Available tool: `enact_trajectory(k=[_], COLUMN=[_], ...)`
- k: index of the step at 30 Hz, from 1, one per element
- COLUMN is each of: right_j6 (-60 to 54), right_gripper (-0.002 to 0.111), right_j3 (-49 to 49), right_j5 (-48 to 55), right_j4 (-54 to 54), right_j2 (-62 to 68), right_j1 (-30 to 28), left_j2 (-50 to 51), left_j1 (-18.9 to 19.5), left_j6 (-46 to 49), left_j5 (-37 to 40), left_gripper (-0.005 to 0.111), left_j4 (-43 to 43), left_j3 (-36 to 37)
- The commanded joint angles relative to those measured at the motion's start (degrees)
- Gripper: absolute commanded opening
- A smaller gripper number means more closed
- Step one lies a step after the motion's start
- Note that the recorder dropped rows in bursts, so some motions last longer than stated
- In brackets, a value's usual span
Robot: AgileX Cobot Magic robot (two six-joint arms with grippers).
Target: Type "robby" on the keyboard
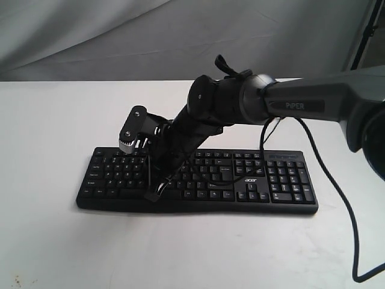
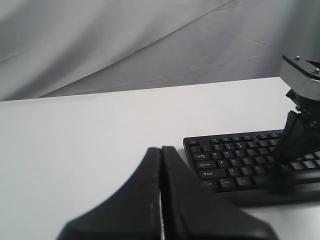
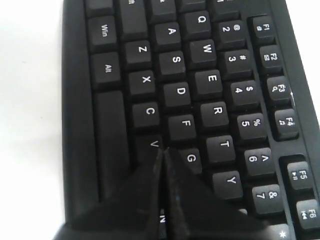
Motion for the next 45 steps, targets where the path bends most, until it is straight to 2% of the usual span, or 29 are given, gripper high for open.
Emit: enact_trajectory(k=[1, 45], right_j6=[0.14, 0.14], right_gripper=[0.000, 0.000], right_j3=[-0.01, -0.30], right_j5=[-0.59, -0.51], right_j4=[0.24, 0.69], right_j2=[0.02, 1.76], right_j1=[-0.36, -0.36], left_j2=[-0.20, -0.20], left_j1=[-0.36, -0.36], left_j6=[-0.16, -0.16], left_j5=[-0.31, -0.31], left_gripper=[0.000, 0.000], left_j4=[0.27, 0.27], left_j3=[0.25, 0.25])
